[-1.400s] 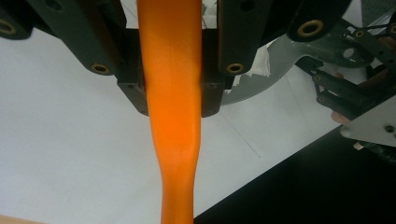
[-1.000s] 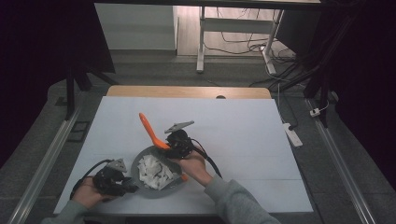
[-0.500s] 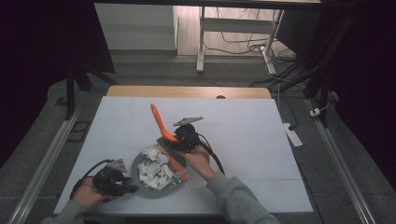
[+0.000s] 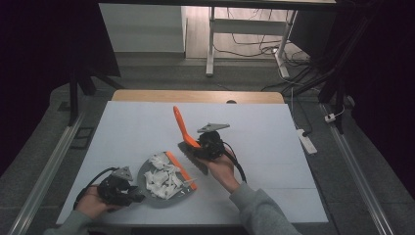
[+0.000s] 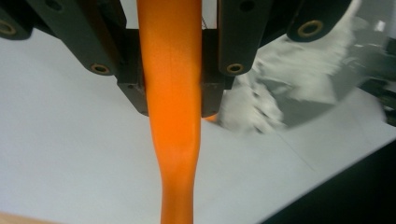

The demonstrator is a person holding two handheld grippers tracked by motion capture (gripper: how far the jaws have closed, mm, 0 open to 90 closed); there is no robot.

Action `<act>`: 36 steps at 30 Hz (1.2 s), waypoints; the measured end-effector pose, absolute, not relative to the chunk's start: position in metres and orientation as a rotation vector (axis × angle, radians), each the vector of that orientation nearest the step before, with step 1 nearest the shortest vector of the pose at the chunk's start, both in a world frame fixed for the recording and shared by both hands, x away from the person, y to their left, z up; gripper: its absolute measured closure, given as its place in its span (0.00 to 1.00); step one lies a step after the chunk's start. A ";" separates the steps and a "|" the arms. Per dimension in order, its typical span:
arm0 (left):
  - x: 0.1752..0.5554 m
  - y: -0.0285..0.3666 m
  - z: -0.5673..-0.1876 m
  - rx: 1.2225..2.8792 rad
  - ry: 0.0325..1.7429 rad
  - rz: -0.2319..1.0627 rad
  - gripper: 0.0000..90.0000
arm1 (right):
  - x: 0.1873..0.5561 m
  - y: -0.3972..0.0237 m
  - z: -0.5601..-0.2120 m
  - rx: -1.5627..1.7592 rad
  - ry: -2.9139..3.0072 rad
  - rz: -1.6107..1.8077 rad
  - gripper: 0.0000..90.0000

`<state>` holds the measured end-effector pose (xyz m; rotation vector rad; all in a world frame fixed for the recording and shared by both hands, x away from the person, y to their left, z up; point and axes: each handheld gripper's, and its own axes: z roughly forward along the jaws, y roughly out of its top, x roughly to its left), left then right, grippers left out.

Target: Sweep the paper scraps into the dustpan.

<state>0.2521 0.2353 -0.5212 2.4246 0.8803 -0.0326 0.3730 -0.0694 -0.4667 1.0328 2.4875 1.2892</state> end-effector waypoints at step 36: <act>0.250 0.235 -0.523 2.358 0.904 -0.002 0.69 | 0.342 -0.072 -0.467 1.030 2.498 1.404 0.78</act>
